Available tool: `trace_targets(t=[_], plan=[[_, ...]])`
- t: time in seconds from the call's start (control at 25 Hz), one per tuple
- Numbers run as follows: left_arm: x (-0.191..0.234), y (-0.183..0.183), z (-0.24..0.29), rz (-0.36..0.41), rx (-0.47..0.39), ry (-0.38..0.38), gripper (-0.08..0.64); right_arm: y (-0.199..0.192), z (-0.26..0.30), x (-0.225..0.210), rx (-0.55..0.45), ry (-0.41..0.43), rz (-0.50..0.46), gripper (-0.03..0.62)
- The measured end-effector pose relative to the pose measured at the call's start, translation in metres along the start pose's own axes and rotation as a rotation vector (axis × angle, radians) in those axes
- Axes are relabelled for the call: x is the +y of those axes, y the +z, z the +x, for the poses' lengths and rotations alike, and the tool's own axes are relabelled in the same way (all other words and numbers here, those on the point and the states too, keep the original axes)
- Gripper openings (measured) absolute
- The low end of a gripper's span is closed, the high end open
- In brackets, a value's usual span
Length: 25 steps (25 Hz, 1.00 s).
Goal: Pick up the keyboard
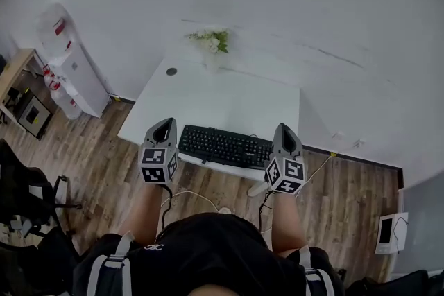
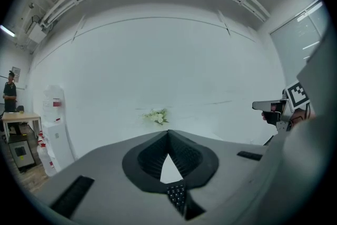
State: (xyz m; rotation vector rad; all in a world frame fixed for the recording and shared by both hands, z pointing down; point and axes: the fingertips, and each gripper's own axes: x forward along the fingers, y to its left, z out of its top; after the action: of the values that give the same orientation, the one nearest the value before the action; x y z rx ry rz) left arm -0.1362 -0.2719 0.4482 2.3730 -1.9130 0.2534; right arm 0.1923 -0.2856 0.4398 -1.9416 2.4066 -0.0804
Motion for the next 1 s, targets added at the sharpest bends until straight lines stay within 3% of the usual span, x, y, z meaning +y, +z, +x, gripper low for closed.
trace_targets(t=[0.2, 0.4, 1.0], plan=[[0.000, 0.001, 0.045, 0.026, 0.018, -0.013, 0.009, -0.008, 0.046, -0.004, 0.039, 0.030, -0.014, 0.005], [0.010, -0.012, 0.071, -0.007, 0.045, -0.026, 0.009, -0.021, 0.071, -0.001, 0.072, 0.014, 0.013, 0.005], [0.029, -0.053, 0.112, -0.030, 0.178, -0.047, 0.009, -0.055, 0.081, -0.024, 0.159, -0.077, -0.055, 0.005]])
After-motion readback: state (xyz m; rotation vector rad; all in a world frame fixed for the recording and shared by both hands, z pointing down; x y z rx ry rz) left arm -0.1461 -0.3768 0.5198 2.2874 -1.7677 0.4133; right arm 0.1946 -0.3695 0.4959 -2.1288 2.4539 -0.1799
